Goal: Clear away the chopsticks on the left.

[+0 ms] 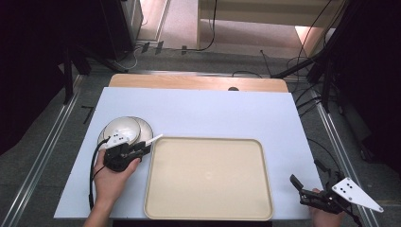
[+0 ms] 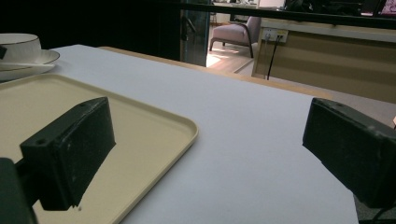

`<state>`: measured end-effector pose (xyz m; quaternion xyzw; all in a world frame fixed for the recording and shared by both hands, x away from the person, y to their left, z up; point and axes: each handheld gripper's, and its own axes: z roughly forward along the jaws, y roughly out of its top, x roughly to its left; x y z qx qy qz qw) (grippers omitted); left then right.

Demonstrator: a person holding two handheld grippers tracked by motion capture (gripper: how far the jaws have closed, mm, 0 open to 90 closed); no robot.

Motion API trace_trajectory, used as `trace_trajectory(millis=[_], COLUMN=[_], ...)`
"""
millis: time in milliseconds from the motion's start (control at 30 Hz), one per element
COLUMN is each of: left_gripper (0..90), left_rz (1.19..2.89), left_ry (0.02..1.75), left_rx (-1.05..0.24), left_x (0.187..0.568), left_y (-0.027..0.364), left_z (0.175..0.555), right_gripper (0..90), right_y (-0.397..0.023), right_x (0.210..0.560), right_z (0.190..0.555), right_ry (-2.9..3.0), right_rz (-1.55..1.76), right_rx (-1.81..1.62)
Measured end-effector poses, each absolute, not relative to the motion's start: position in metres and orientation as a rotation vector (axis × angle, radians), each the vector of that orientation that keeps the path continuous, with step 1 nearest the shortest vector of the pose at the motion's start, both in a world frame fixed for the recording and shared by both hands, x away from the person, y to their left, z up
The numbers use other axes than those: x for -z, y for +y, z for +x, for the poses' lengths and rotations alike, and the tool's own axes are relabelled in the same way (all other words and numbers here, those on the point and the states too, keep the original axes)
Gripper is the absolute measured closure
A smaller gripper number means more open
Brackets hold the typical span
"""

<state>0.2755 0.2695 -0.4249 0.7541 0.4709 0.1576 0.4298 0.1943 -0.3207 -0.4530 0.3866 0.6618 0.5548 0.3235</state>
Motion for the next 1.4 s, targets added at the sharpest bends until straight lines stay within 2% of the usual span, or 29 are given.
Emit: trace_trajectory(millis=[400, 833, 967, 1400], left_gripper=[66.8, 66.8, 66.9, 66.8], left_rz=[1.867, 1.839, 1.883, 2.026], left_ry=[1.085, 1.108, 1.11, 1.158], left_rx=[-0.41, -0.437, -0.433, -0.401], left_x=[0.408, 0.392, 0.392, 0.412], left_y=[0.305, 0.365, 0.378, 0.381], left_z=[0.244, 0.223, 0.217, 0.217], right_gripper=[2.5, 2.5, 2.4, 2.5], right_y=[-0.319, -0.32, -0.32, -0.319], right_x=[0.452, 0.452, 0.451, 0.451], right_z=[0.194, 0.194, 0.194, 0.194], right_ry=[1.735, 1.735, 1.731, 1.735], right_rz=[1.014, 1.003, 0.999, 0.997], right_rx=[-1.454, -1.446, -1.443, -1.444])
